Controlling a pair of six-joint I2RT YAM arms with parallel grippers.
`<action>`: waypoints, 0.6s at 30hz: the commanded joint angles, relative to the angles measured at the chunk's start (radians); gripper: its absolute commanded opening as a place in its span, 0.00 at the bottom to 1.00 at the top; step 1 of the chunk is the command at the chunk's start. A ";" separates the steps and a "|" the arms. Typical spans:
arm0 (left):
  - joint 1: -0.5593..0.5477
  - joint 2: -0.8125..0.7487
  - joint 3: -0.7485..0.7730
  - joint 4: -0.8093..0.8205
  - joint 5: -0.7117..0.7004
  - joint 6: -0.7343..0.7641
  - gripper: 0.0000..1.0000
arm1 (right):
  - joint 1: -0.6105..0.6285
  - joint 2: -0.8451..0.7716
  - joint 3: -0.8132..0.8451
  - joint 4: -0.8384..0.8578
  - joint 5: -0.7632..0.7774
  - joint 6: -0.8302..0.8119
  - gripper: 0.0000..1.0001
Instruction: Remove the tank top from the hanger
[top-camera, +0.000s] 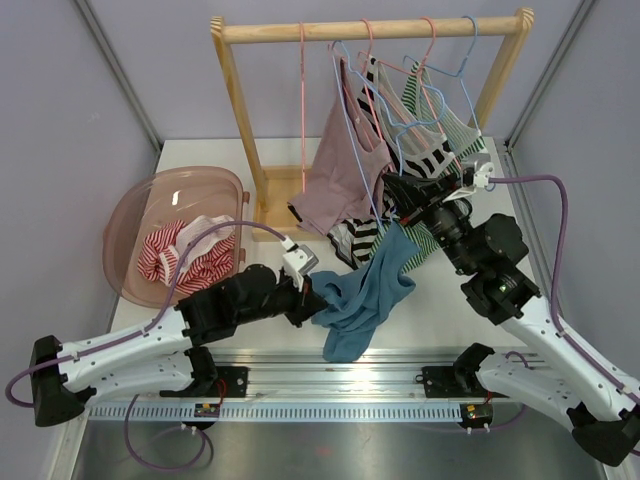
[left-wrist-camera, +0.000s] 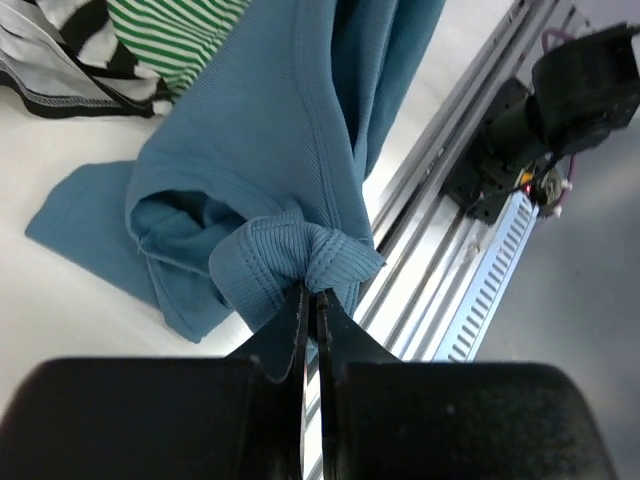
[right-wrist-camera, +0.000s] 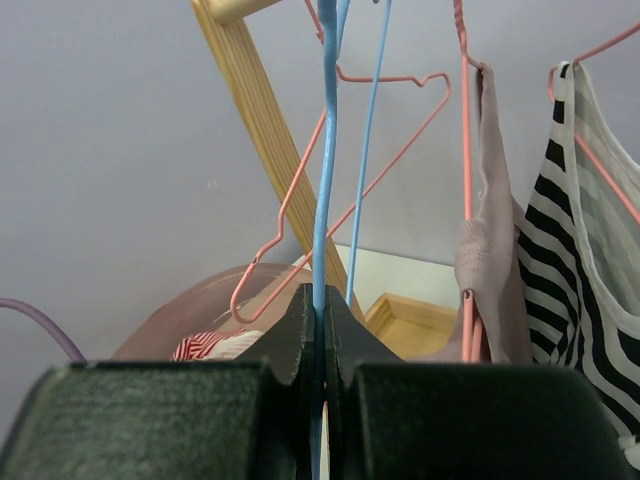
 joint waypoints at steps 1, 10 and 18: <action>-0.002 -0.008 0.041 0.051 -0.194 -0.070 0.00 | 0.004 -0.013 -0.002 0.234 -0.030 -0.008 0.00; -0.002 -0.082 -0.036 0.223 -0.275 -0.230 0.00 | 0.004 -0.127 -0.344 0.655 -0.220 -0.027 0.00; -0.002 -0.016 -0.002 0.243 -0.190 -0.189 0.00 | 0.004 -0.219 -0.465 0.778 -0.182 -0.059 0.00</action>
